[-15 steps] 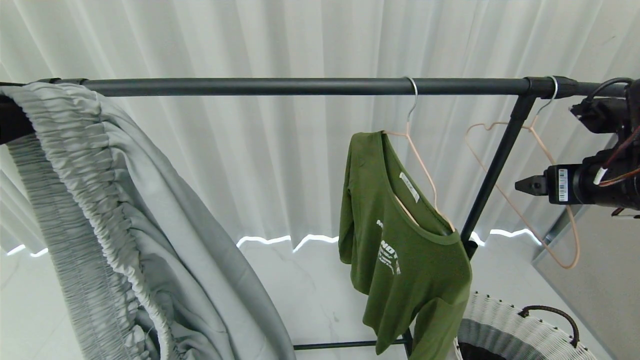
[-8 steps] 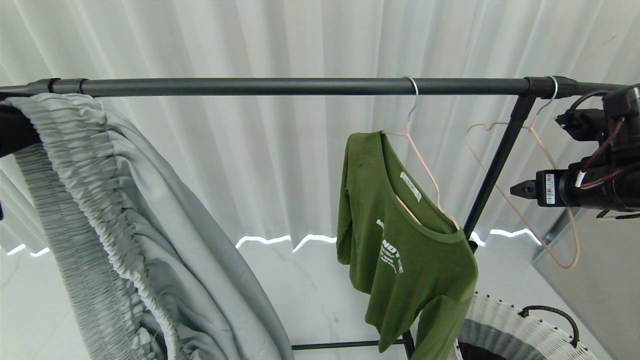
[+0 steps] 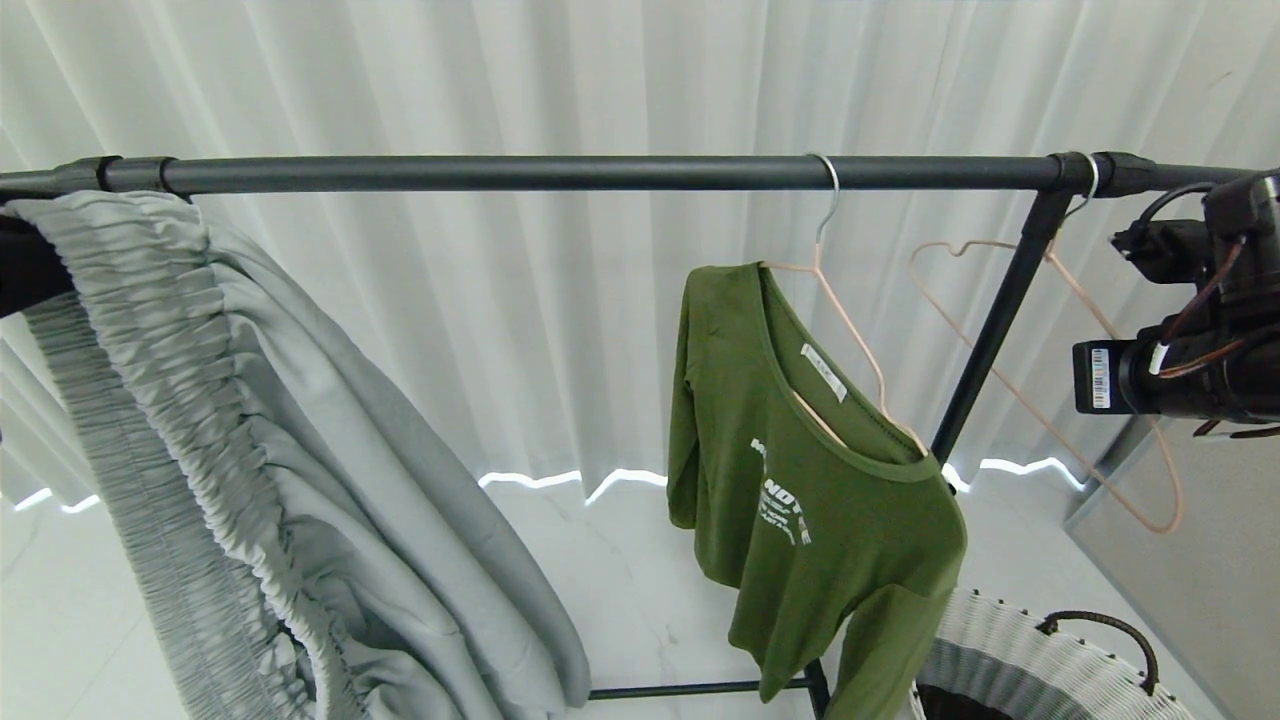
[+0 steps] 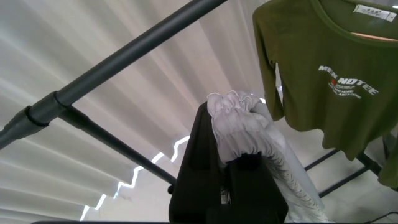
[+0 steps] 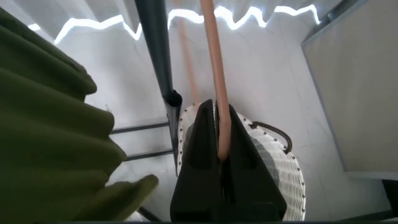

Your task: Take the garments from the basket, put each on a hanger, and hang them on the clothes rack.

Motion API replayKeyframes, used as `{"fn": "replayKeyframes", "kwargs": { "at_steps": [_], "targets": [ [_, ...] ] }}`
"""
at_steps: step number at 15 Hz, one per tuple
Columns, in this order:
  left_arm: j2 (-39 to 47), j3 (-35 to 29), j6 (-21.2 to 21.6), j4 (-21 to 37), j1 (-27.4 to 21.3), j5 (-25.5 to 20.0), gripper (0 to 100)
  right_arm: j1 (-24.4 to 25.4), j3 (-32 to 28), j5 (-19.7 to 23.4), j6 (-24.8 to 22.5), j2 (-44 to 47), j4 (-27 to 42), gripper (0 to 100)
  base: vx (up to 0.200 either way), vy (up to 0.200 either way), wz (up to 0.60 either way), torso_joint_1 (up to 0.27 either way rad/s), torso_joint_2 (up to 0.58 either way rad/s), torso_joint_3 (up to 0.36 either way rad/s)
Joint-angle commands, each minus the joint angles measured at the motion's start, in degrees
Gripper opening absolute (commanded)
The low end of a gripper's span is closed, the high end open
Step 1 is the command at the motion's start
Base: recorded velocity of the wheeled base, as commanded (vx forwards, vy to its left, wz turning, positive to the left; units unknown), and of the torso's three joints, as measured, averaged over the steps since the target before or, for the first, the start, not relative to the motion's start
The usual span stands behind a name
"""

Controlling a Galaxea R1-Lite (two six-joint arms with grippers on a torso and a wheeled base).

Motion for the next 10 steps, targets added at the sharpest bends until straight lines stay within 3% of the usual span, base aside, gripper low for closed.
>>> {"fn": "replayKeyframes", "kwargs": {
  "at_steps": [1,10],
  "targets": [
    [-0.01,0.00,-0.01,-0.01,0.01,0.01,0,0.00,0.08,-0.12,-0.05,-1.13,-0.01,0,0.000,0.000,0.00,0.000,0.00,0.000],
    [-1.51,0.71,0.08,-0.01,0.10,0.01,0,0.00,1.58,-0.73,-0.49,-9.04,-0.45,0,0.000,0.000,0.00,0.000,0.00,0.000]
  ]
}}
